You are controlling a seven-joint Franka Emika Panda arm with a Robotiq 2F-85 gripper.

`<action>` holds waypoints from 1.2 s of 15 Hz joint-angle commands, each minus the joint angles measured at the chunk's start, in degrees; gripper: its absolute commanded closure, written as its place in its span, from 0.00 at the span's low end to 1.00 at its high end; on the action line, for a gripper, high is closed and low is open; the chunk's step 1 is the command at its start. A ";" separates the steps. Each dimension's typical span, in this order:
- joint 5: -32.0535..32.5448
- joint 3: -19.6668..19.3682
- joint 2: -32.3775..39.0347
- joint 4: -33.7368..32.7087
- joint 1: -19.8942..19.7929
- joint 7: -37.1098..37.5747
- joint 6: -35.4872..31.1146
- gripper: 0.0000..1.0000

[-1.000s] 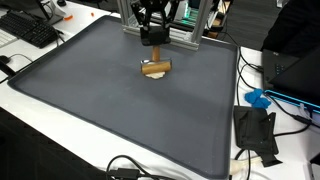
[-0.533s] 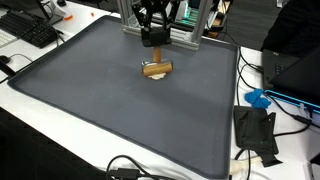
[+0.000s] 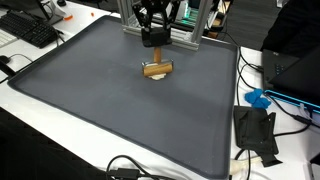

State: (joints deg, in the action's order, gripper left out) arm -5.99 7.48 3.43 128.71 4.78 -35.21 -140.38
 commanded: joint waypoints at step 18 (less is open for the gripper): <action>9.21 0.15 2.75 2.36 1.39 8.30 4.30 0.78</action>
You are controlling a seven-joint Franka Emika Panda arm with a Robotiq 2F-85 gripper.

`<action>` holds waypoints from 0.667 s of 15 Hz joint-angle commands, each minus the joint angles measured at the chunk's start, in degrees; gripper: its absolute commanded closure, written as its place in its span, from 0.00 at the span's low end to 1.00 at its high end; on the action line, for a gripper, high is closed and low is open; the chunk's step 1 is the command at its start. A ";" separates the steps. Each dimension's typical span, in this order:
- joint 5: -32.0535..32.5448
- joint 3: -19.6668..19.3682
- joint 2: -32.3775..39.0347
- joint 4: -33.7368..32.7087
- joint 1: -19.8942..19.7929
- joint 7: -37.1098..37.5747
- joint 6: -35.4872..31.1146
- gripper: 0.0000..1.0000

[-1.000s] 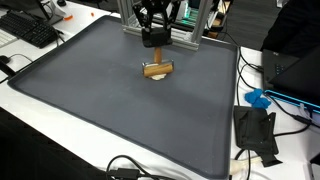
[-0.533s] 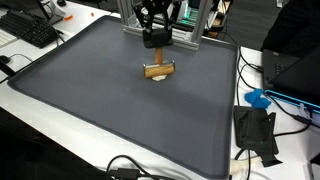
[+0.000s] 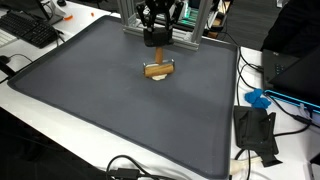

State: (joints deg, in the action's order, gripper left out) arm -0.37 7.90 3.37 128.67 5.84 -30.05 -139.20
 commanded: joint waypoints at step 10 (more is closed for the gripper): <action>5.31 -0.87 2.25 3.70 0.18 6.87 3.30 0.78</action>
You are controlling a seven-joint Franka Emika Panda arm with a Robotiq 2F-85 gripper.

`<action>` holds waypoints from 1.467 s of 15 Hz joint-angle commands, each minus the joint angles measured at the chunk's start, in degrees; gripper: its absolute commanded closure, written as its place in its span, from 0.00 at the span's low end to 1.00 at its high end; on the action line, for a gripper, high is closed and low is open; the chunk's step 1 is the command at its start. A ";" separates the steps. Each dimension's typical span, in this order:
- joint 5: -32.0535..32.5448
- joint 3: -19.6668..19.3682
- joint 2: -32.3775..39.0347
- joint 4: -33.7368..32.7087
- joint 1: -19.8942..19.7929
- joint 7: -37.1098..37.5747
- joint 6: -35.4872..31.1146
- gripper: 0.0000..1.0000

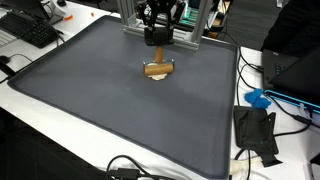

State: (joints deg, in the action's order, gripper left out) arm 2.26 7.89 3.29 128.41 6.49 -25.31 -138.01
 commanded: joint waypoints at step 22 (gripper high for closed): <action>2.89 -2.23 -1.34 8.86 -1.23 8.87 1.22 0.78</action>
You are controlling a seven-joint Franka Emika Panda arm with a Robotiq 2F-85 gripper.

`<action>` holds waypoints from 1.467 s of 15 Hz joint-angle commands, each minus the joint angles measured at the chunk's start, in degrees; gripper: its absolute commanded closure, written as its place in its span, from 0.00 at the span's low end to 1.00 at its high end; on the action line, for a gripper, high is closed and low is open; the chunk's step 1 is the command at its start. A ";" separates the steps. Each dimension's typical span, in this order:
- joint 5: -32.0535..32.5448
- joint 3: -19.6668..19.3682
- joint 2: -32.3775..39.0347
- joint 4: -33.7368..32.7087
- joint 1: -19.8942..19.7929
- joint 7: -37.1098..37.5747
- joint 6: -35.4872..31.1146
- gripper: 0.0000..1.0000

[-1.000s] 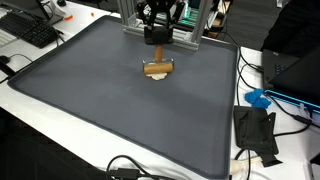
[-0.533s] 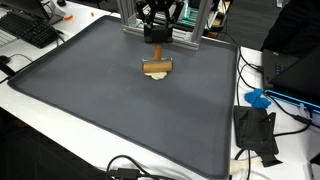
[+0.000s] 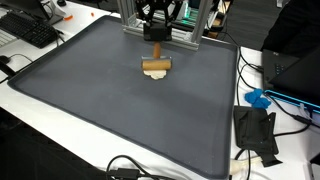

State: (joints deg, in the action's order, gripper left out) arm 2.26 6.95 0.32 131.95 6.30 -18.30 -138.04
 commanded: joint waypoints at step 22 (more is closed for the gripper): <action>2.39 -2.39 -1.61 8.33 -1.41 3.04 2.04 0.78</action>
State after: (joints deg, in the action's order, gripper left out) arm 2.24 5.77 -2.56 135.31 6.21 -16.19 -138.05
